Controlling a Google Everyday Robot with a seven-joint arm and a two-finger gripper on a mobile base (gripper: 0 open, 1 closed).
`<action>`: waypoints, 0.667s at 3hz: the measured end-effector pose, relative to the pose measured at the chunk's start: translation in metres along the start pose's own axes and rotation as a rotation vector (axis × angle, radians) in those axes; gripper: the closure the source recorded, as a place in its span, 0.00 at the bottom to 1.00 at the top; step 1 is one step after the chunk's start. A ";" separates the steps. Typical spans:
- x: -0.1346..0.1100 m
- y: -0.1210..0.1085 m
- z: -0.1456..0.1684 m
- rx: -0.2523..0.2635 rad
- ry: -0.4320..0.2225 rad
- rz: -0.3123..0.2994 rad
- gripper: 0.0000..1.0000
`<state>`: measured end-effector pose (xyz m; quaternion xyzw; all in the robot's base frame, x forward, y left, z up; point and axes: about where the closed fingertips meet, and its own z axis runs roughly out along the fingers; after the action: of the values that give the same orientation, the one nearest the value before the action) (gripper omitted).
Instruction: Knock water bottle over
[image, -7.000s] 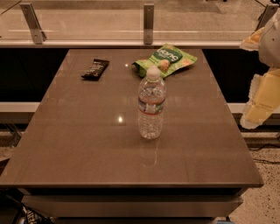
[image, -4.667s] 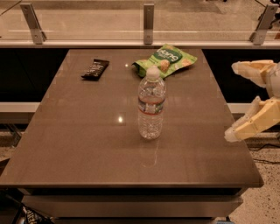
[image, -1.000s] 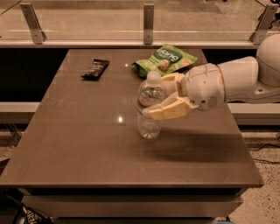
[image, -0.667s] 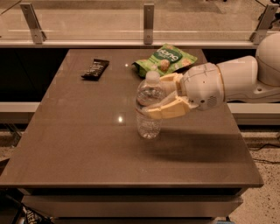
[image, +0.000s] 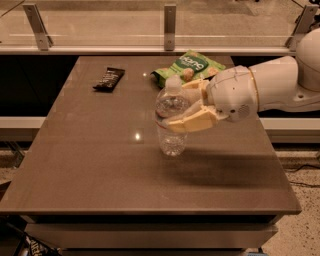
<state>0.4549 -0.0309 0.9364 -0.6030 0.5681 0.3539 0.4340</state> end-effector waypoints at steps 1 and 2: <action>-0.011 -0.006 -0.012 0.019 0.073 -0.005 1.00; -0.017 -0.015 -0.025 0.050 0.161 0.000 1.00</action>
Offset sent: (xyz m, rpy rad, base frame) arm 0.0229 -0.0365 0.0367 -0.2535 -0.0133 -0.1241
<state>0.4667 -0.0477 0.9632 -0.6185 0.6098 0.2902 0.4019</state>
